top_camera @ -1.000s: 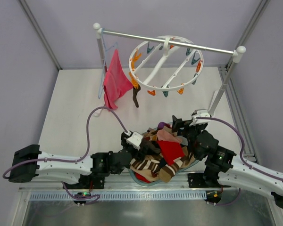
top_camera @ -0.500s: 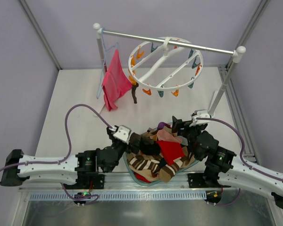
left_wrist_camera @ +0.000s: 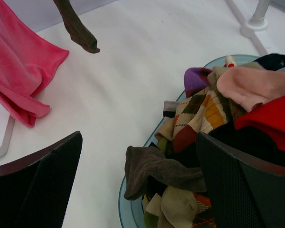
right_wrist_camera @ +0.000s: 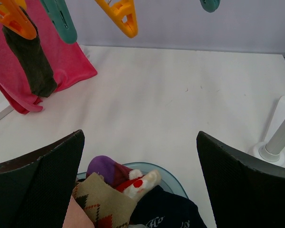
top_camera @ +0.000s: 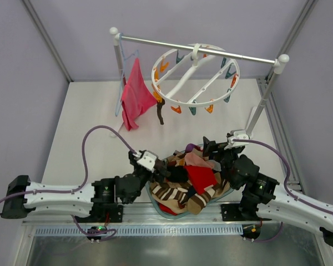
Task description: Remove the socks clipped to the hanger
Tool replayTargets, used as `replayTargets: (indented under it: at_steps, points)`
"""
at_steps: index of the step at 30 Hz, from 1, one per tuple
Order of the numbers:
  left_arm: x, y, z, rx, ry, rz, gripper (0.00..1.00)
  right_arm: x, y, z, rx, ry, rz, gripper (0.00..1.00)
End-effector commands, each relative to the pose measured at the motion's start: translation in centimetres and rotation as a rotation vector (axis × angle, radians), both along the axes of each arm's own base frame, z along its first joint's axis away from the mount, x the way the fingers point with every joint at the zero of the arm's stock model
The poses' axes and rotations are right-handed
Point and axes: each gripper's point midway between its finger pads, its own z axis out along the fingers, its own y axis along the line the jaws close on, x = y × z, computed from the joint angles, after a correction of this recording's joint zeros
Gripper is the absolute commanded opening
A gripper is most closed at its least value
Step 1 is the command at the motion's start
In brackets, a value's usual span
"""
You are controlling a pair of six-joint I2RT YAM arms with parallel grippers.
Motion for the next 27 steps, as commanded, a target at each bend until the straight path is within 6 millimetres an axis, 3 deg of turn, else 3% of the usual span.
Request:
replayTargets:
  at_steps: [1, 3, 9, 10, 14, 17, 21, 23, 27]
  points:
    - [0.7, -0.5, 2.2, -0.034, -0.039, 0.057, 0.99, 0.1, 0.0, 1.0, 0.049, -0.024, -0.005, 0.99]
    - [1.2, 0.0, 2.5, -0.026, -0.064, 0.095, 1.0, 0.1, 0.1, 1.0, 0.046, -0.023, -0.002, 0.99]
    - [2.4, 0.3, 6.3, -0.16, -0.106, 0.048, 1.0, 0.1, 0.2, 1.0, 0.049, -0.025, 0.004, 1.0]
    - [3.6, 1.1, 6.4, -0.156, -0.11, 0.079, 1.0, 0.1, 0.2, 1.1, 0.05, -0.025, 0.004, 1.0]
    - [6.5, 1.2, 6.9, -0.201, -0.063, 0.043, 1.0, 0.1, 0.2, 1.0, 0.053, -0.026, 0.008, 1.0]
    - [9.1, 0.5, 6.2, -0.219, -0.027, 0.029, 1.0, 0.1, 0.2, 1.0, 0.051, -0.027, 0.006, 1.0]
    - [11.6, -2.4, 5.1, -0.196, 0.005, -0.007, 1.0, 0.1, 0.1, 0.9, 0.051, -0.029, 0.001, 1.0]
    - [12.3, -3.6, 6.1, -0.207, -0.004, -0.031, 1.0, 0.1, 0.1, 0.9, 0.048, -0.029, -0.002, 1.0]
    - [13.7, -4.8, 5.9, -0.225, -0.007, -0.05, 0.99, 0.1, 0.0, 0.8, 0.048, -0.028, -0.006, 1.0]
